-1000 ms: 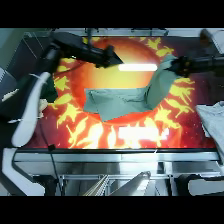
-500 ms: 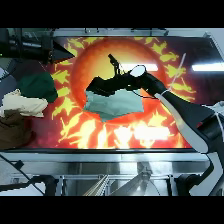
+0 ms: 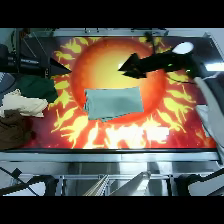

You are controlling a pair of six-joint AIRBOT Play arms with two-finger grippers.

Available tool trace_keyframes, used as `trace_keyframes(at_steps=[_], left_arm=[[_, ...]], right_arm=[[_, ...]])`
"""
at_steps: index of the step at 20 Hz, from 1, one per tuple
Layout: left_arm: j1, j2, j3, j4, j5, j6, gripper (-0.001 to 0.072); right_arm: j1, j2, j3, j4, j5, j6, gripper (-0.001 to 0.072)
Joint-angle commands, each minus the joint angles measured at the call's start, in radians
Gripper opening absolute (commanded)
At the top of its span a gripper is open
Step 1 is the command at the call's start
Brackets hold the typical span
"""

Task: Fold the shirts.

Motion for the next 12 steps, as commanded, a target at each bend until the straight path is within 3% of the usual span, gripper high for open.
trace_keyframes(at_steps=[1,7,12], left_arm=[[0.002,0.003,-0.046,-0.001,0.006,0.020,0.0023],[0.001,0.003,-0.060,-0.002,0.010,0.022,0.0023],[0.001,0.003,-0.059,-0.002,0.010,0.021,0.0023]], right_arm=[[-0.161,0.074,-0.047,-0.354,0.106,0.118,0.0692],[-0.160,-0.072,-0.141,-0.402,0.037,0.090,0.0693],[-0.100,-0.224,-0.141,-0.199,0.030,0.028,0.0693]])
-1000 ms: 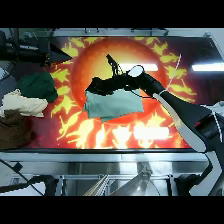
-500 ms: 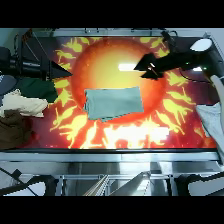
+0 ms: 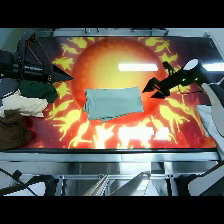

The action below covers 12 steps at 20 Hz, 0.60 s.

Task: Fold the shirts.

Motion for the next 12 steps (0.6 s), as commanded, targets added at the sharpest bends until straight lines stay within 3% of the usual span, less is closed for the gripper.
trace_keyframes(at_steps=[1,6,7,8,9,10,12], left_arm=[[0.000,0.001,-0.001,0.000,0.002,0.000,0.0023],[0.000,0.001,-0.001,0.000,0.003,-0.005,0.0023],[0.000,0.001,-0.001,-0.001,0.003,-0.013,0.0023],[0.000,0.001,-0.001,-0.001,0.003,-0.015,0.0023],[0.000,0.001,-0.001,-0.001,0.003,-0.015,0.0022],[0.000,0.001,-0.001,-0.001,0.003,-0.015,0.0023],[-0.002,0.001,-0.001,-0.001,0.003,-0.015,0.0022]], right_arm=[[0.037,-0.096,-0.004,0.126,-0.006,-0.036,0.0692],[0.092,-0.153,-0.003,0.174,-0.029,-0.059,0.0688],[0.097,-0.154,-0.003,0.200,-0.032,-0.078,0.0587],[0.099,-0.154,-0.003,0.233,-0.031,-0.107,0.0359],[0.098,-0.154,-0.003,0.278,-0.026,-0.122,0.0086],[0.096,-0.148,-0.002,0.314,-0.018,-0.128,0.0020],[0.083,-0.107,0.022,0.331,0.005,-0.151,0.0019]])
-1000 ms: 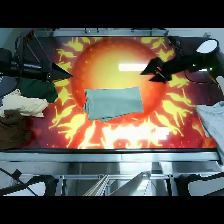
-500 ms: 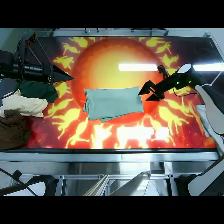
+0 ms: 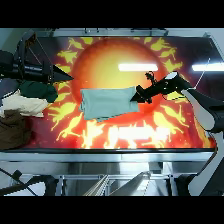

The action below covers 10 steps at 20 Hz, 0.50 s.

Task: Fold the shirts.

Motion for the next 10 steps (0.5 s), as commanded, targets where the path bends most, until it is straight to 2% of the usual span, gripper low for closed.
trace_keyframes(at_steps=[1,4,7,9,10], left_arm=[[-0.001,0.001,0.000,0.001,0.000,-0.003,0.0022],[-0.002,0.001,0.000,0.001,0.001,-0.003,0.0023],[-0.002,0.001,0.000,0.002,0.005,-0.003,0.0023],[-0.002,0.001,0.000,0.002,0.017,-0.003,0.0023],[-0.002,0.001,0.000,0.002,0.024,-0.003,0.0022]], right_arm=[[-0.028,0.063,0.050,0.096,0.043,-0.028,0.0019],[-0.181,0.171,0.203,0.095,0.075,0.106,0.0019],[-0.429,0.319,0.291,0.095,0.089,0.298,0.0018],[-0.598,0.419,0.290,0.028,0.127,0.417,0.0018],[-0.677,0.466,0.290,-0.059,0.175,0.480,0.0018]])
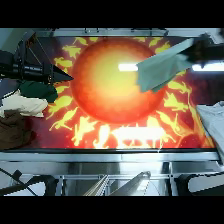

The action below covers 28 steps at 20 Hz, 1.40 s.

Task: Fold the shirts.

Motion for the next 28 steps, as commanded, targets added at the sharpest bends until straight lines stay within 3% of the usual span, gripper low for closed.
trace_keyframes(at_steps=[1,3,5,7,13,22,23,24,25,28], left_arm=[[-0.001,0.000,0.000,0.001,0.023,0.001,0.0023],[-0.001,0.000,0.000,0.002,0.040,0.002,0.0022],[-0.001,0.000,0.000,0.004,0.042,0.002,0.0022],[-0.002,0.000,0.000,0.004,0.040,0.002,0.0022],[-0.004,0.000,0.000,0.004,0.036,0.001,0.0022],[-0.004,0.000,0.000,0.004,0.033,0.001,0.0022],[-0.004,0.000,0.000,0.004,0.033,0.001,0.0022],[-0.004,0.000,0.000,0.004,0.033,0.001,0.0022],[-0.004,0.000,0.000,0.004,0.033,0.001,0.0022],[-0.004,0.000,0.000,0.004,0.033,0.001,0.0022]], right_arm=[[-0.274,0.164,0.029,-0.225,0.138,0.256,0.0017],[-0.385,0.220,0.025,-0.544,0.285,0.325,0.0019],[-0.462,0.251,-0.019,-0.883,0.427,0.328,0.0019],[-0.541,0.274,-0.140,-1.062,0.462,0.323,0.0018],[-0.696,0.357,-0.605,-1.078,0.226,0.322,0.0018],[-0.711,0.365,-0.615,-1.078,0.164,0.322,0.0031],[-0.711,0.365,-0.615,-1.078,0.162,0.322,0.0094],[-0.711,0.365,-0.615,-1.078,0.169,0.321,0.0362],[-0.711,0.365,-0.615,-1.078,0.173,0.294,0.0717],[-0.711,0.365,-0.614,-1.078,0.233,0.272,0.0690]])
